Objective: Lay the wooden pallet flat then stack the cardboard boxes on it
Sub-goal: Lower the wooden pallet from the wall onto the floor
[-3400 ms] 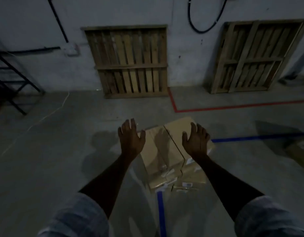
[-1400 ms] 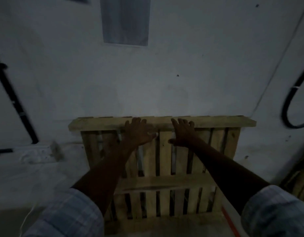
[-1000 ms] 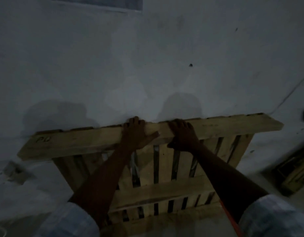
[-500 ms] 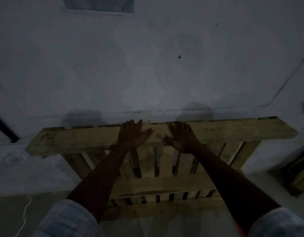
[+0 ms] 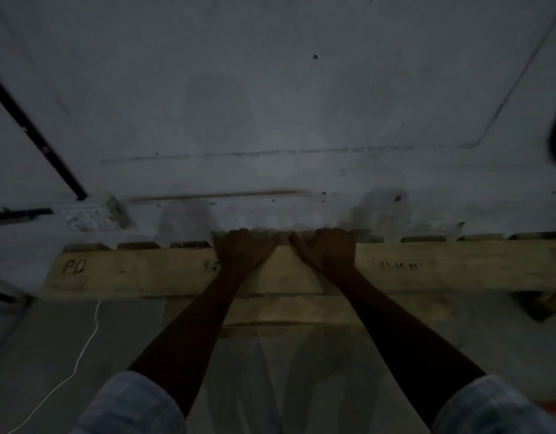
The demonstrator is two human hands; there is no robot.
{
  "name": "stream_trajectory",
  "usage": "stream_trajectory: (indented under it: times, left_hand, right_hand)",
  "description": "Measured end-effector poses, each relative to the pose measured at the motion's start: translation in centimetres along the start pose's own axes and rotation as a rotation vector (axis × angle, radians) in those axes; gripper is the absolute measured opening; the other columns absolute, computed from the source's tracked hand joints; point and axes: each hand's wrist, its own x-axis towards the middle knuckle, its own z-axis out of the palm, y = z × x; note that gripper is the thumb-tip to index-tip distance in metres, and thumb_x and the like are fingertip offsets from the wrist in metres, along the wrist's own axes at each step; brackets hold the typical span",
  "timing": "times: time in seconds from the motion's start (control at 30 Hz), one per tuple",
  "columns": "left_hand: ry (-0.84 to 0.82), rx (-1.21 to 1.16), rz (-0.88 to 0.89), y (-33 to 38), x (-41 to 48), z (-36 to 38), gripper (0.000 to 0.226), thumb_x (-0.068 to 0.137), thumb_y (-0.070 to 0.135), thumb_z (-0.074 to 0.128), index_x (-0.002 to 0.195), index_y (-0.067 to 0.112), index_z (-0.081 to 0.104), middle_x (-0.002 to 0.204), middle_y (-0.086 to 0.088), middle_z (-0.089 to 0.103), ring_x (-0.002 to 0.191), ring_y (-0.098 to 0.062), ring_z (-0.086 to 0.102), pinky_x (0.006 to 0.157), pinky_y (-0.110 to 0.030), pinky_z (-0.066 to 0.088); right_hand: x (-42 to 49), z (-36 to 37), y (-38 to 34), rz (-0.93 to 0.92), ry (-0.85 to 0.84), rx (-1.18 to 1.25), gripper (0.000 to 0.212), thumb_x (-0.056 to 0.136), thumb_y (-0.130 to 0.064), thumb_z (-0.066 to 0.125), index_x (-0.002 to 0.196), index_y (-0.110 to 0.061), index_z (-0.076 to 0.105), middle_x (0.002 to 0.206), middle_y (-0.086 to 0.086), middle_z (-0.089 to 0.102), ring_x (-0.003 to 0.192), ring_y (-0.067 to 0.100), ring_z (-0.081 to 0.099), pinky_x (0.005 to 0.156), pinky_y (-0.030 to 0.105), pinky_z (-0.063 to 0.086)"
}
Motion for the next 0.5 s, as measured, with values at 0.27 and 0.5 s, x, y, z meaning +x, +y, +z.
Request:
stream_trajectory:
  times: [0.27, 0.5]
  left_hand:
    - [-0.511, -0.320, 0.063, -2.6, -7.1, 1.7, 0.081, 0.079, 0.068, 0.064, 0.140, 0.016, 0.059, 0.148, -0.012, 0.054, 0.136, -0.034, 0.050, 0.116, -0.049, 0.037]
    - [-0.678, -0.301, 0.134, -4.0, -13.5, 4.9, 0.041, 0.109, 0.020, 0.042, 0.145, 0.002, 0.047, 0.154, -0.019, 0.045, 0.133, -0.029, 0.050, 0.103, -0.031, 0.044]
  right_hand:
    - [-13.6, -0.6, -0.8, 0.058, 0.110, -0.079, 0.067, 0.089, -0.076, 0.042, 0.090, -0.019, 0.078, 0.094, 0.009, 0.076, 0.101, 0.032, 0.063, 0.099, 0.049, 0.038]
    - [-23.6, 0.5, 0.4, 0.057, 0.142, -0.097, 0.053, 0.089, -0.073, 0.043, 0.102, -0.032, 0.074, 0.095, -0.003, 0.074, 0.099, 0.025, 0.066, 0.099, 0.044, 0.032]
